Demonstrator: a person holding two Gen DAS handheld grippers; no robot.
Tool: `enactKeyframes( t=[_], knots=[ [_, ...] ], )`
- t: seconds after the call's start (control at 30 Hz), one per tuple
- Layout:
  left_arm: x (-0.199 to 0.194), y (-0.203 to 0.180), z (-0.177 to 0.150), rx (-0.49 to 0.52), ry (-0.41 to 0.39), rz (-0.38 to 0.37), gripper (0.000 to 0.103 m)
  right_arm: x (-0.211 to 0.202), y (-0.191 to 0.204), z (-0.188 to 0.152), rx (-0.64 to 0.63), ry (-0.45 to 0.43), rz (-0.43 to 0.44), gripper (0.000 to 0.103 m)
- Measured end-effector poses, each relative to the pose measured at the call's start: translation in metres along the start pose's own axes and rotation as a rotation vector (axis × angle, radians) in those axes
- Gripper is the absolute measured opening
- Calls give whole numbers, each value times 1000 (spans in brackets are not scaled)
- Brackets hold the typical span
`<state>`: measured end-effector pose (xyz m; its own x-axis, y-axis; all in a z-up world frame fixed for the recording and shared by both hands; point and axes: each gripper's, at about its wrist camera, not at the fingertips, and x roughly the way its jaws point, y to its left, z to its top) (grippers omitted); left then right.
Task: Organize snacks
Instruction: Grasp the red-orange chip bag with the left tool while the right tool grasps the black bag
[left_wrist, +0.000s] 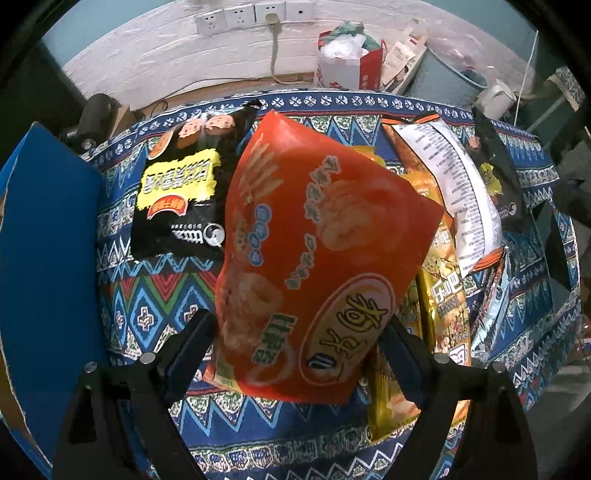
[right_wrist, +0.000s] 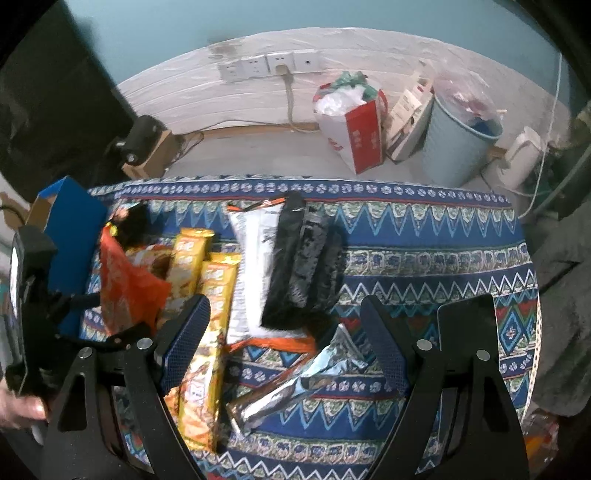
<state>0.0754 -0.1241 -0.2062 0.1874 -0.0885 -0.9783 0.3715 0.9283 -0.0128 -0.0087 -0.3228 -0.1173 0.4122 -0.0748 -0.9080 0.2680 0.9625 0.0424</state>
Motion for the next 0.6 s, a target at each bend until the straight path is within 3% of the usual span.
enactKeyframes(
  t=[0.23,0.4,0.6],
  knots=[
    [12,0,4,21,-3,-38,89,31,-15,12,51,32,4,82],
    [10,6,4,15,-22,-83,71,52,-20,18,84,55,25,82],
    [7,12,2,29,-36,-97,61,75,-26,22,110,79,36,82]
  ],
)
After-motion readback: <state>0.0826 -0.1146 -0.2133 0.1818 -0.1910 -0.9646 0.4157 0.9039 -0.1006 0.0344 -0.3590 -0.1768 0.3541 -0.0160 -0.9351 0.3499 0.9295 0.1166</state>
